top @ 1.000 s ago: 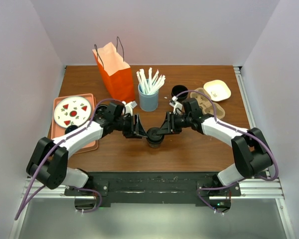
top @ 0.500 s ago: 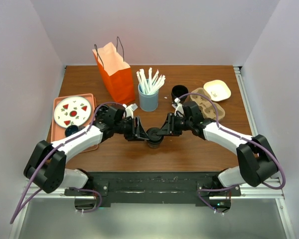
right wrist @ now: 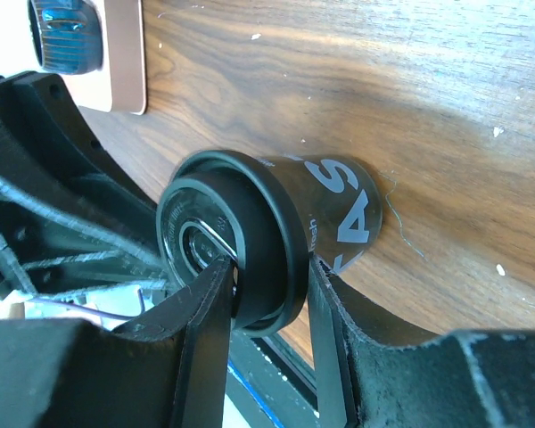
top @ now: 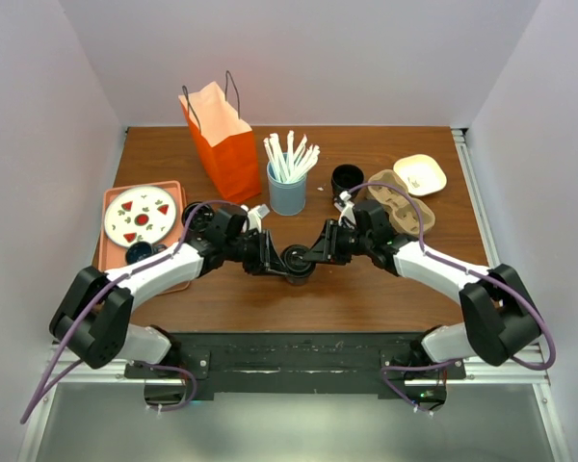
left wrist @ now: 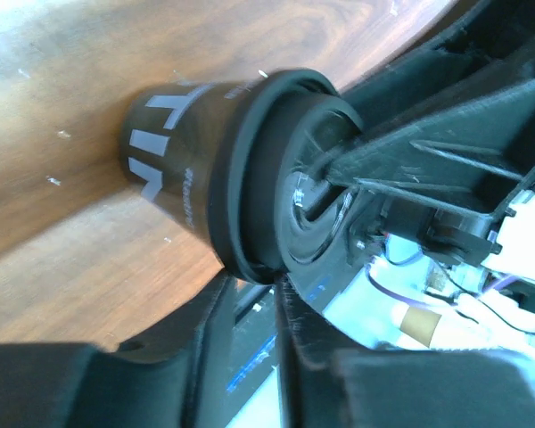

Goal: Pack the takeout coffee

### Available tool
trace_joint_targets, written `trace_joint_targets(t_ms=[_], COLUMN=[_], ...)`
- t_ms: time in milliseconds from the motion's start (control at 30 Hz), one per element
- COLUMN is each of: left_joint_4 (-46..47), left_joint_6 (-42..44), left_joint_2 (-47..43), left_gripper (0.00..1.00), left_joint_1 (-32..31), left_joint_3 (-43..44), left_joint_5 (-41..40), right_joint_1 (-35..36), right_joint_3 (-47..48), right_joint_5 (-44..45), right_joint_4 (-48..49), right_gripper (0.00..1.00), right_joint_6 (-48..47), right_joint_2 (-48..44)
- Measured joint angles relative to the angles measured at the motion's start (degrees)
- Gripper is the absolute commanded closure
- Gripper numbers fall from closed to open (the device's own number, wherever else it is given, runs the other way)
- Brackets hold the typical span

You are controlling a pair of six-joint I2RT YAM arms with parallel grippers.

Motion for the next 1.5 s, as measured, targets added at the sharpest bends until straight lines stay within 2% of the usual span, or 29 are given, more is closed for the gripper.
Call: trace_joint_targets(t_ms=[267, 400, 500, 700, 967, 1200, 1500], left_joint_4=[-1.7, -2.5, -6.0, -14.7, -18.2, -17.6, -17.2], left_joint_6=[0.8, 0.9, 2.7, 7.0, 12.2, 14.9, 16.1], left_joint_2=[1.7, 1.9, 2.1, 2.2, 3.5, 7.5, 8.7], left_gripper=[0.82, 0.65, 0.58, 0.52, 0.53, 0.56, 0.56], left_joint_1=[0.0, 0.0, -0.1, 0.7, 3.1, 3.1, 3.2], left_joint_3=[1.8, 2.4, 4.5, 10.6, 19.5, 19.3, 18.4], left_joint_5=[-1.5, -1.5, -3.3, -8.5, -11.0, -10.4, -10.5], right_joint_1=[0.0, 0.0, 0.0, 0.1, 0.2, 0.3, 0.3], right_joint_3=[-0.5, -0.5, 0.2, 2.6, 5.2, 5.7, 7.0], right_joint_5=[1.0, 1.2, 1.6, 1.9, 0.9, 0.9, 1.0], right_joint_4=[1.7, 1.7, 0.9, -1.2, -2.7, -3.4, -5.7], right_gripper=[0.64, 0.64, 0.64, 0.64, 0.64, 0.62, 0.48], right_joint_6=[0.3, 0.2, 0.0, -1.2, -3.3, -4.2, -5.7], right_joint_2=[0.0, 0.0, 0.2, 1.7, 4.0, 4.2, 4.2])
